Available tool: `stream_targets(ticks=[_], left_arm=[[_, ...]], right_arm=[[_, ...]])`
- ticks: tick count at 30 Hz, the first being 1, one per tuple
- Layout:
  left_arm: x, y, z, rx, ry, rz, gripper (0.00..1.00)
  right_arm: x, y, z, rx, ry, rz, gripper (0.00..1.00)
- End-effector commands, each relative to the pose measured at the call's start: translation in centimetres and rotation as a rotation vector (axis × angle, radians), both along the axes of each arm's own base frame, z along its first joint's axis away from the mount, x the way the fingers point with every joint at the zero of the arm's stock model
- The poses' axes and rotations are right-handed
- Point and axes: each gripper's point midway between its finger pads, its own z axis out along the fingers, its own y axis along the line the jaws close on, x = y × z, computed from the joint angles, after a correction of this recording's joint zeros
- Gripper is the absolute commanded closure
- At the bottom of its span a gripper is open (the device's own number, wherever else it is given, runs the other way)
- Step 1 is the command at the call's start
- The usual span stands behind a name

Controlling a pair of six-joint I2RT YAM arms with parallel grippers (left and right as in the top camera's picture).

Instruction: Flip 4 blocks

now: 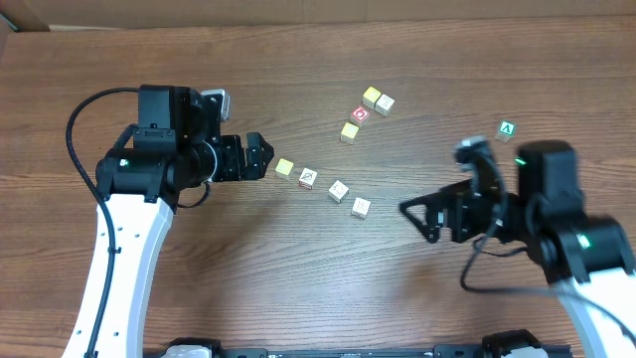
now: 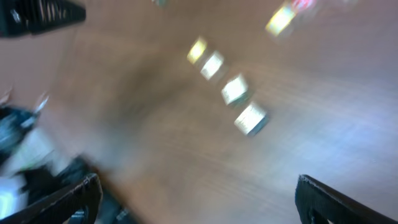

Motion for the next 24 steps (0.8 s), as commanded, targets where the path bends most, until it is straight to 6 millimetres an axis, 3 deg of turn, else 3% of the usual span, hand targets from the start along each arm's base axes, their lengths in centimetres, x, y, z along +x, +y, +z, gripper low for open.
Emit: stream_targets(ticks=[1,7,10,19,24], left_arm=[[0.0,-1.3,1.0,-0.071,0.007,-0.006,0.0],[-0.8,-1.3,0.5,-0.068,0.05,-0.003,0.0],[-1.2,-1.2,0.2,-0.066,0.07,-0.004,0.0],[-1.2,-1.2,0.2,-0.066,0.07,-0.003,0.0],[-1.0,-1.2,0.1,-0.073,0.077,0.014,0.0]], right_arm=[[-0.9,2.4,-1.2,0.014,0.173,0.042,0.0],[-2.5,5.4,-4.6,-0.01,0.396,0.113,0.0],[-3.2,5.8,-5.9,-0.021,0.52,0.085,0.0],[-1.8,6.4,-7.5,-0.026,0.53,0.078,0.0],[0.5,4.2,-9.8,-0.143,0.627,-0.274,0.0]])
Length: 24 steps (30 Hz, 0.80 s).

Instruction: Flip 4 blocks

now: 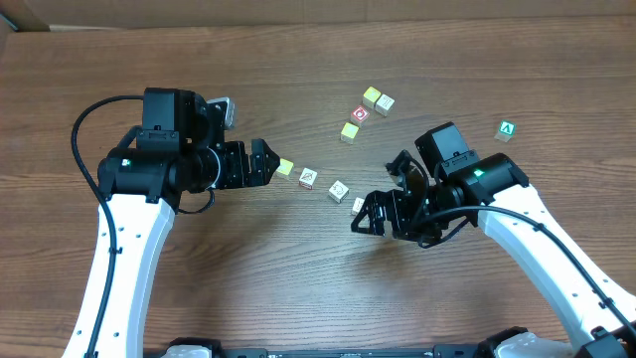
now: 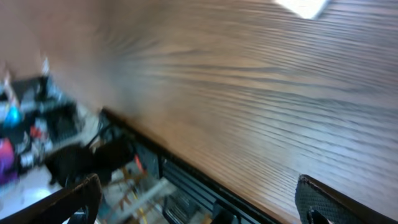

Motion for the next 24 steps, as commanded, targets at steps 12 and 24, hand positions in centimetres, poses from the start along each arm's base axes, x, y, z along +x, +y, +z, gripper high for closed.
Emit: stream_targets(ticks=[12,24], left_arm=[[1.4,-0.5,-2.5,-0.024,0.096,0.029,0.0],[2.0,-0.5,-4.1,-0.019,0.141,0.029,0.0]], right_arm=[[5.1,0.1,-5.9,-0.277,-0.027,-0.243,0.13],[7.2,1.4,-10.8,-0.29,-0.004,-0.238,0.23]])
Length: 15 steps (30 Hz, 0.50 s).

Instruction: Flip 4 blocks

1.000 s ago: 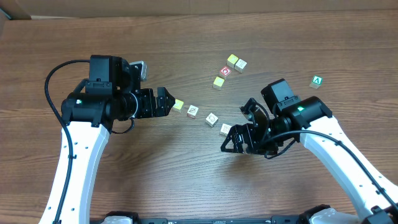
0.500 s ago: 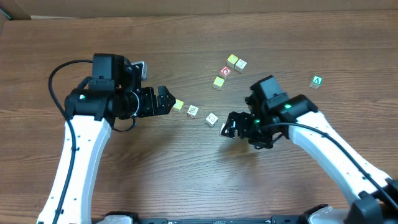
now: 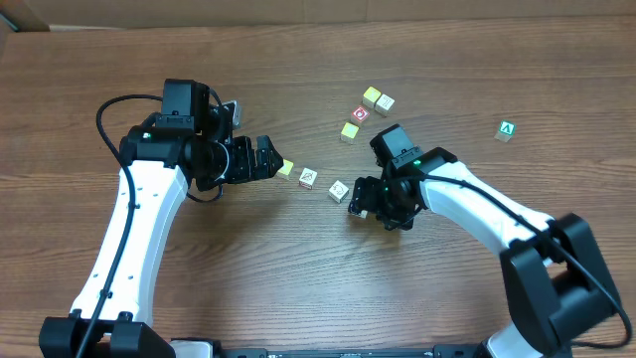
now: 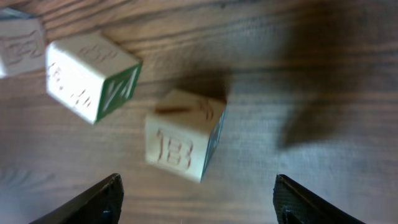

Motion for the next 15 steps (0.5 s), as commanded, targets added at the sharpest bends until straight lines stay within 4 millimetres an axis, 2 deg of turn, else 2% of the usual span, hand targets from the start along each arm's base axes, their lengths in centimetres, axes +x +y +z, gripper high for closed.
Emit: stream_targets(ticks=[1,3,9,15], left_arm=[[0.5,-0.4,0.6,-0.016,-0.015,-0.003,0.0],[0.6,-0.4,0.6,-0.017,-0.017,-0.003,0.0],[0.6,-0.4,0.6,-0.017,-0.019,-0.003,0.0],[0.6,-0.4,0.6,-0.017,-0.021,-0.003,0.0]], right_arm=[[1.3,0.6,0.5,0.014,-0.041,-0.013,0.23],[1.6,0.8,0.6,0.023,-0.044,-0.047,0.23],[2.3,0.8,0.6,0.026,-0.03,-0.169,0.33],[2.8,1.5,0.8,0.046,-0.053,-0.172,0.38]])
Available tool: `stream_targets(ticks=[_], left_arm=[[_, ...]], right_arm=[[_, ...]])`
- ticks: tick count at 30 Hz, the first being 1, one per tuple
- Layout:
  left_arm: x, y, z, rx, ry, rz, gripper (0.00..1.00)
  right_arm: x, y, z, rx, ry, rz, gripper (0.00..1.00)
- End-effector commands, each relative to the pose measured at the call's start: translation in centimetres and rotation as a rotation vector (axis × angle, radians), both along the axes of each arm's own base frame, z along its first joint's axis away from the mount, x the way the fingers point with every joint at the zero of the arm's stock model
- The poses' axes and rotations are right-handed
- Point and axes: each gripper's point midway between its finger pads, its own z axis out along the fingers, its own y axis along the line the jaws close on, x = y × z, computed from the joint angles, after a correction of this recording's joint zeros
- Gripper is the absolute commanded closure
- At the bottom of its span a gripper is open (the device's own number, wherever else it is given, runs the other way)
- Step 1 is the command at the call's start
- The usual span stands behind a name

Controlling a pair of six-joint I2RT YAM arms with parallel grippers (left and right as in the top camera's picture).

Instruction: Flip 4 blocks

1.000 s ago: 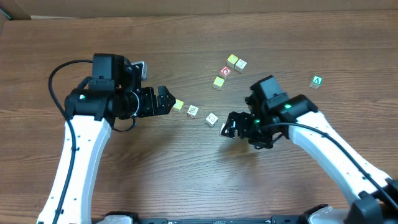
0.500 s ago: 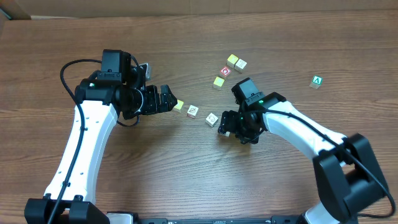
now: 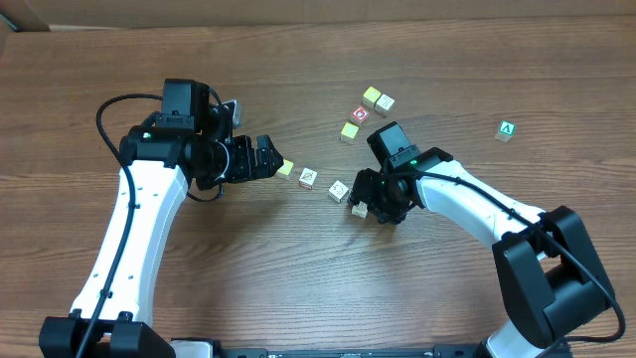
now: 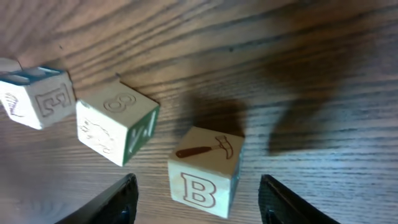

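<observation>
A diagonal row of small wooden blocks lies mid-table: a yellow block, a red-marked block, another block, and at the low end the B block. My right gripper is down over the B block. In the right wrist view the B block shows a hammer on top and a B on its near face. It stands between the dark fingertips, and the right gripper is open around it. The left gripper looks open, just left of the yellow block.
Beside the B block sit the 8 block and the E block. A cluster of several blocks lies farther back, and a lone green A block sits at the right. The brown wooden table carries them all.
The right gripper has come a little closer to the B block, which now sits nearer and more centred between the fingers. The gap between the fingers looks slightly narrower. The left arm has not moved.
The right gripper was first at the right side of the table, away from the row, with the left gripper near the yellow block. Then the right gripper was beside the row's lower end, then open over the B block. Now it straddles that block.
</observation>
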Motion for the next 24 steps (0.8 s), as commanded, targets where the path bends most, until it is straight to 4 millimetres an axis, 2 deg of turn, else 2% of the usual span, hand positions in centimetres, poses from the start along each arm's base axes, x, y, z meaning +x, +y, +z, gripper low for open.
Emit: stream_targets(ticks=[1,9,18,24], left_arm=[[0.5,-0.4,0.6,-0.016,-0.015,-0.003,0.0],[0.5,-0.4,0.6,-0.016,-0.015,-0.003,0.0],[0.5,-0.4,0.6,-0.017,-0.016,-0.004,0.0],[0.5,-0.4,0.6,-0.017,-0.015,-0.004,0.0]], right_arm=[[0.8,0.8,0.9,0.013,-0.033,-0.021,0.39],[0.8,0.9,0.7,-0.008,-0.044,-0.029,0.45],[1.1,0.8,0.5,-0.032,-0.062,-0.031,0.48],[0.8,1.2,-0.9,-0.043,-0.04,-0.015,0.52]])
